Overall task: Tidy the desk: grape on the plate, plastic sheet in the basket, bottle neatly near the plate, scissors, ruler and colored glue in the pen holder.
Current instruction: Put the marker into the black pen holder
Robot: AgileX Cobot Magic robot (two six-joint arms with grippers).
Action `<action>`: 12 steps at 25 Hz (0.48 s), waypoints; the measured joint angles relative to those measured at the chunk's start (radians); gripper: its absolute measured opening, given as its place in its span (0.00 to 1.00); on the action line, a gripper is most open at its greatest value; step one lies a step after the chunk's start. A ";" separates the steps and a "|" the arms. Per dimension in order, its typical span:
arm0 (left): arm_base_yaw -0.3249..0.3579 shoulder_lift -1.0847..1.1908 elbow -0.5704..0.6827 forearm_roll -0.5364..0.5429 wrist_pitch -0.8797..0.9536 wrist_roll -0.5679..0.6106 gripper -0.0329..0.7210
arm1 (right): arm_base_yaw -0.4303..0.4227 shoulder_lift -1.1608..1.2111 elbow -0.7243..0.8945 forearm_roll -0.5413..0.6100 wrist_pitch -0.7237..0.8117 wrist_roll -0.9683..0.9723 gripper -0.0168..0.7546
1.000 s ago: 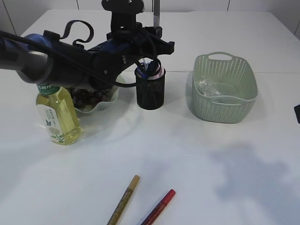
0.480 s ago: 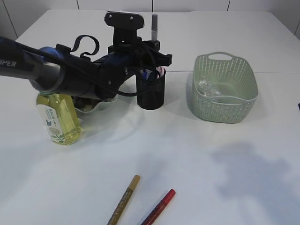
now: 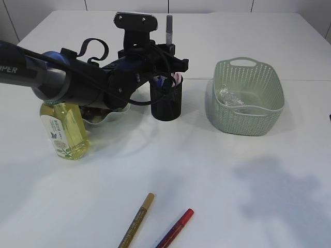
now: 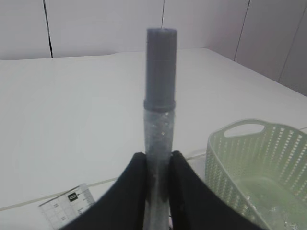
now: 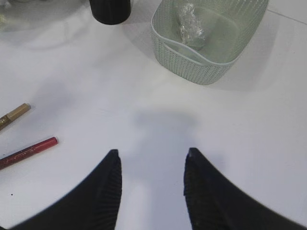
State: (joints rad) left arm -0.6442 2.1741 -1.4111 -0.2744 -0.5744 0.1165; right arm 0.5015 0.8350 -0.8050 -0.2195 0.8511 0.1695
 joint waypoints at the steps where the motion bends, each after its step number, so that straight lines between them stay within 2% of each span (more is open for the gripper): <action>1: 0.000 0.000 0.000 0.000 0.000 0.000 0.18 | 0.000 0.000 0.000 0.000 0.000 0.000 0.47; 12: 0.010 0.000 0.000 0.000 -0.004 0.000 0.21 | 0.000 0.000 0.000 -0.002 0.000 0.000 0.47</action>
State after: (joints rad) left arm -0.6344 2.1741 -1.4111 -0.2744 -0.5785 0.1165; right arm 0.5015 0.8350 -0.8050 -0.2211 0.8511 0.1695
